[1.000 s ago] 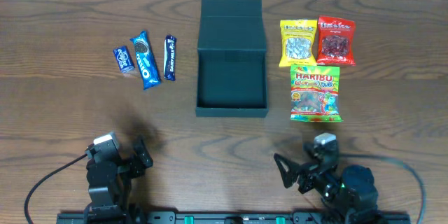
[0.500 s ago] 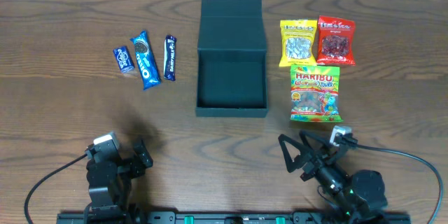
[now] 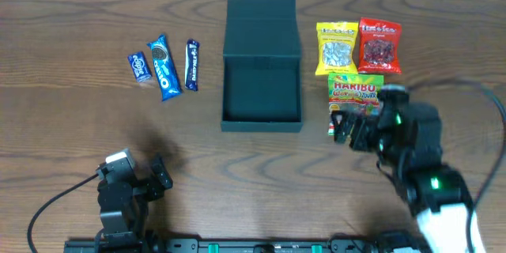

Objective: Pack container
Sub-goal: 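Reach right gripper to the Haribo Worms bag and grasp it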

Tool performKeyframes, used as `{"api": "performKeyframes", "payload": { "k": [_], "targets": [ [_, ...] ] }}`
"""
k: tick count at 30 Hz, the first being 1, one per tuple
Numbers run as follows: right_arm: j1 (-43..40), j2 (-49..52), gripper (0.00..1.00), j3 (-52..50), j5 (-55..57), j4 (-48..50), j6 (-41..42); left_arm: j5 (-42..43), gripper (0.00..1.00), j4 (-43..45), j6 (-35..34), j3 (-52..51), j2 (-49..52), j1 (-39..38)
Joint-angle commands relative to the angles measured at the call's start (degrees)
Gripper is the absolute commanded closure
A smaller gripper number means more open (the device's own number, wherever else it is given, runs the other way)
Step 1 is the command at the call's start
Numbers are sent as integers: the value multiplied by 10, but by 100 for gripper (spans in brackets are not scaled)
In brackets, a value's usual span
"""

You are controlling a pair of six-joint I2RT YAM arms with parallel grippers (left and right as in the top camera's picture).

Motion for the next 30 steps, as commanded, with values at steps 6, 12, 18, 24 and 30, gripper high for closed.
{"api": "performKeyframes", "payload": {
  "k": [6, 12, 18, 24, 30],
  "targets": [
    [-7, 230, 1, 100, 144, -35, -34, -3, 5, -1, -2, -5, -4, -3],
    [-7, 360, 4, 105, 165, -5, -26, -3, 5, -1, -2, -5, -4, -3],
    [-7, 442, 9, 105, 165, 45, -26, -3, 5, -1, -2, -5, -4, -3],
    [-7, 501, 34, 105, 159, 68, -26, -3, 5, -1, -2, -5, -4, -3],
    [-7, 536, 90, 104, 134, 67, -26, -3, 5, -1, -2, -5, -4, -3]
  ]
}}
